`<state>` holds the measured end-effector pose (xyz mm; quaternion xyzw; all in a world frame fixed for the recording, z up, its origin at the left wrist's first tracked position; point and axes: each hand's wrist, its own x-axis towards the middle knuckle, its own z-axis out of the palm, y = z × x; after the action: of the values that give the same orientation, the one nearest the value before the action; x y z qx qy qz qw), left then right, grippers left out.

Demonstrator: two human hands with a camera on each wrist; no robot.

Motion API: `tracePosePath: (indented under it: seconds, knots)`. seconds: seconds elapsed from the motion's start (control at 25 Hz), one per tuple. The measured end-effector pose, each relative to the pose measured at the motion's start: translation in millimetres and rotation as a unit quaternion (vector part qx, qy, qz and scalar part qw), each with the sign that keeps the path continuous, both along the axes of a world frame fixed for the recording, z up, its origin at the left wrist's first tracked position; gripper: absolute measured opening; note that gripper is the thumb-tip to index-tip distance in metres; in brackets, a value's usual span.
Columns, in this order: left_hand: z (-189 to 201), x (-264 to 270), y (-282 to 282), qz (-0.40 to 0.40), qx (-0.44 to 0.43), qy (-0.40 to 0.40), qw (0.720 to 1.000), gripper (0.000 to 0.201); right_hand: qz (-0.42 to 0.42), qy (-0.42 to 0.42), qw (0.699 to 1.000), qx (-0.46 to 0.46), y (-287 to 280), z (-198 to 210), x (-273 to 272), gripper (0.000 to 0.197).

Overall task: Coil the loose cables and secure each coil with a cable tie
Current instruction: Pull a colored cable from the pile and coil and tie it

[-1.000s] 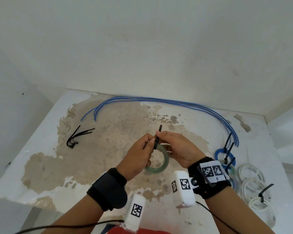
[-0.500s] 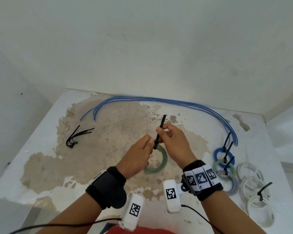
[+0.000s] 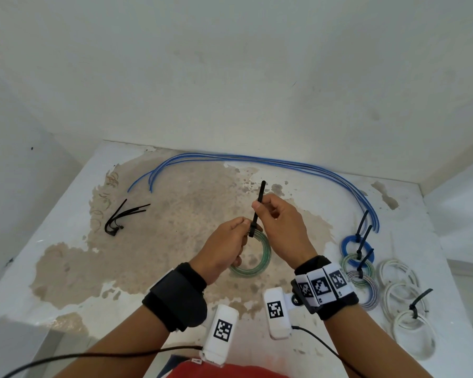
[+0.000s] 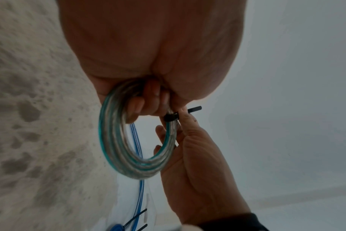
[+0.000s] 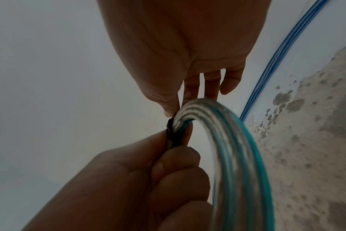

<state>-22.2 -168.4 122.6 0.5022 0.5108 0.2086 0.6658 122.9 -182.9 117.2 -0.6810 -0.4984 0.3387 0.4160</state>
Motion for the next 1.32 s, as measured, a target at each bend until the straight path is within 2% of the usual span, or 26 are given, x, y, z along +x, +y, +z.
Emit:
tracePosePath:
  seconds: [0.16, 0.4, 0.6, 0.76, 0.88, 1.0, 1.08, 1.2, 1.32]
  knots:
    - [3.5, 0.8, -0.3, 0.011, 0.003, -0.01, 1.0, 0.037, 0.0, -0.011, 1.0, -0.001, 1.4, 1.8, 2.0, 0.018]
    - [-3.7, 0.2, -4.8, -0.006, 0.054, 0.027, 0.998, 0.03, -0.016, 0.016, 1.0, -0.006, -0.9, 0.5, -0.5, 0.02]
    - [-9.8, -5.9, -5.7, -0.052, 0.172, 0.084, 0.98, 0.025, -0.035, 0.058, 0.997, 0.027, -6.0, 7.4, -7.5, 0.018]
    - [-7.0, -10.3, -6.6, -0.071, 0.199, 0.078, 0.974, 0.024, -0.028, 0.083, 0.995, 0.04, -6.0, 14.2, -7.3, 0.017]
    - [-6.0, -10.9, -4.8, -0.072, 0.173, 0.058, 0.981, 0.025, -0.04, 0.116, 0.992, 0.023, 0.6, 13.7, -5.6, 0.016]
    - [-10.4, -11.1, -2.6, -0.077, 0.134, 0.074, 0.985, 0.026, -0.026, 0.144, 0.989, -0.029, 6.5, 6.7, -3.3, 0.018]
    - [-12.6, -10.7, 0.9, -0.064, 0.075, 0.067, 0.993, 0.03, -0.009, 0.151, 0.987, -0.06, 8.4, 3.2, -2.2, 0.018]
    - [-8.3, -7.7, 9.7, -0.023, -0.021, 0.015, 0.999, 0.041, 0.01, 0.155, 0.985, -0.076, 12.0, 5.6, 1.5, 0.019]
    - [-2.4, -6.1, 13.5, -0.022, -0.008, 0.01, 1.0, 0.04, 0.006, 0.152, 0.986, -0.069, 14.2, 8.8, 5.3, 0.024]
